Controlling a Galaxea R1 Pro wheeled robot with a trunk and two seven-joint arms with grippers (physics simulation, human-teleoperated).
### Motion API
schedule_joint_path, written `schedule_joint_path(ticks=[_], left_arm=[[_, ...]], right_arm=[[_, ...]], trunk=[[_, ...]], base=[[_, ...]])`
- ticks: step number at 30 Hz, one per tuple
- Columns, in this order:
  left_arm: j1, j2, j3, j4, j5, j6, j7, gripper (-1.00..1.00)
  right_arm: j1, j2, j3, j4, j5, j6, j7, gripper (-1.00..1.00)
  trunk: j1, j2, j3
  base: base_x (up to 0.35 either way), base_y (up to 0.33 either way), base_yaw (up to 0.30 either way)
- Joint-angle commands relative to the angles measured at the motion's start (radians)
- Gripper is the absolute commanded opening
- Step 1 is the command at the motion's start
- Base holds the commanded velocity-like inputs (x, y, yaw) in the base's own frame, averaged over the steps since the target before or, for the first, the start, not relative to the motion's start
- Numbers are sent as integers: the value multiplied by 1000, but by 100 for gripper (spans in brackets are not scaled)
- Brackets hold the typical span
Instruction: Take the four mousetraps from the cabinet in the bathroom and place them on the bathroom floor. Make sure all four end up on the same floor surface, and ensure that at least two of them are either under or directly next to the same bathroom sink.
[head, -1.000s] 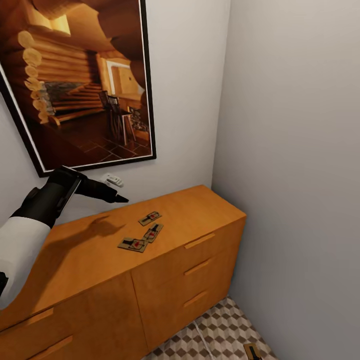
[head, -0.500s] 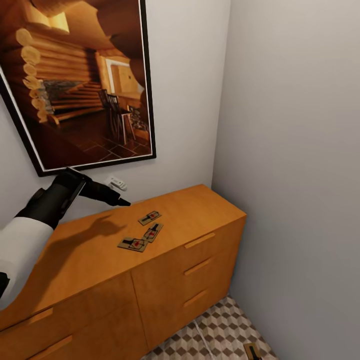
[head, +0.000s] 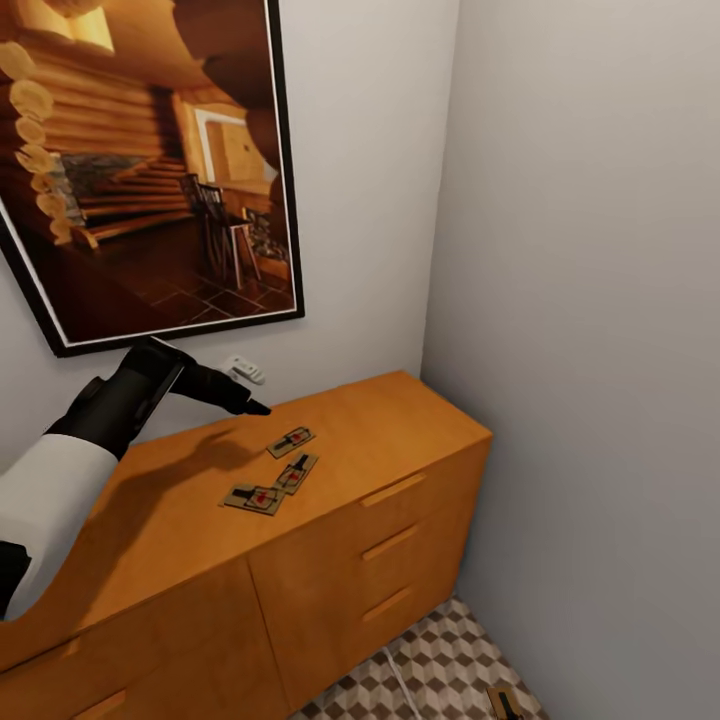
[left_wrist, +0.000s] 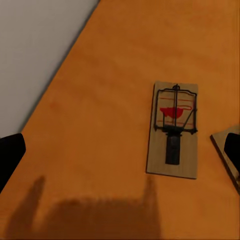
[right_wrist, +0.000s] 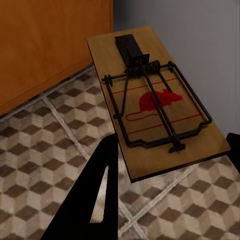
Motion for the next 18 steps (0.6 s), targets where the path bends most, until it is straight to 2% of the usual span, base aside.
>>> schedule_joint_path(ticks=[1, 7, 18], left_arm=[[-1, -1, -6, -1, -11, 2, -9, 100], [-1, -8, -58, -1, -11, 2, -9, 100], [-1, -10, -88, 20, -10, 2, -9, 100]], right_arm=[[-1, 0, 9, 1, -8, -2, -4, -100], [-1, 0, 9, 1, -8, -3, -4, -100], [-1, 0, 9, 1, -8, -3, -4, -100]], trunk=[[0, -1, -1], [0, -1, -1], [0, -1, -1]], base=[[112, -36, 0], [64, -12, 0], [4, -1, 0]])
